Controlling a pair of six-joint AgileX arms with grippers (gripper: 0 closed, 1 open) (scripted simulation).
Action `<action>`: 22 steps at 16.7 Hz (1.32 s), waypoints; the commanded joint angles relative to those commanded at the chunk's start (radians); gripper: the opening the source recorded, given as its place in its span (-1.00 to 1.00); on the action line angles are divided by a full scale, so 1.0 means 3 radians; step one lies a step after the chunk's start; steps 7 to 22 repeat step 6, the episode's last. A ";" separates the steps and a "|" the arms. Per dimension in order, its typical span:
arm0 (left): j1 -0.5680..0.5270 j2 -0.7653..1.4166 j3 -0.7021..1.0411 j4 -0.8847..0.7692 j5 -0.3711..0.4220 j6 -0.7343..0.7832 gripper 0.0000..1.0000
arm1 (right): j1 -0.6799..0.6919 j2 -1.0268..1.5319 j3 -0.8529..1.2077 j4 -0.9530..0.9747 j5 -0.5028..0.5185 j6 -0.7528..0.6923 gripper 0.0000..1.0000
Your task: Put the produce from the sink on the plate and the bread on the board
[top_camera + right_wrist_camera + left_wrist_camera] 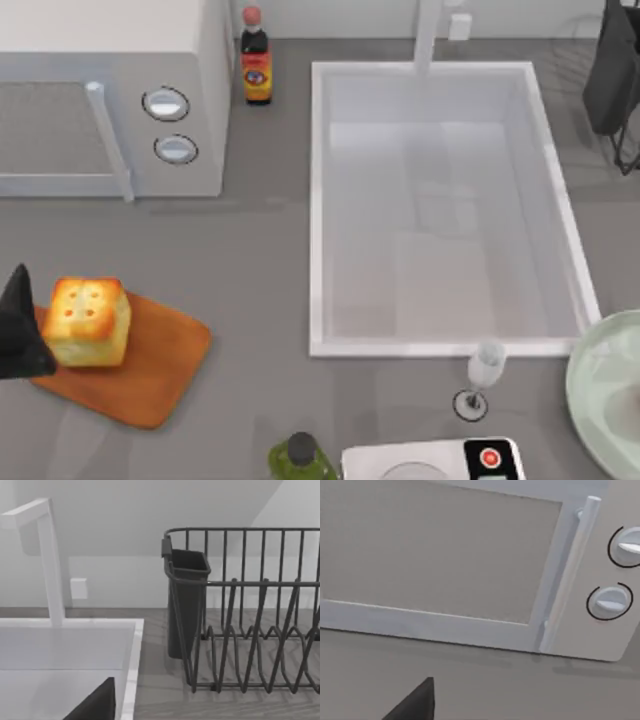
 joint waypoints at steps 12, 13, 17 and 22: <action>0.0131 -0.0476 -0.0259 0.0371 -0.0002 0.0510 1.00 | 0.0000 0.0000 0.0000 0.0000 0.0000 0.0000 1.00; 0.0131 -0.0476 -0.0259 0.0371 -0.0002 0.0510 1.00 | 0.0000 0.0000 0.0000 0.0000 0.0000 0.0000 1.00; 0.0131 -0.0476 -0.0259 0.0371 -0.0002 0.0510 1.00 | 0.0000 0.0000 0.0000 0.0000 0.0000 0.0000 1.00; 0.0131 -0.0476 -0.0259 0.0371 -0.0002 0.0510 1.00 | 0.0000 0.0000 0.0000 0.0000 0.0000 0.0000 1.00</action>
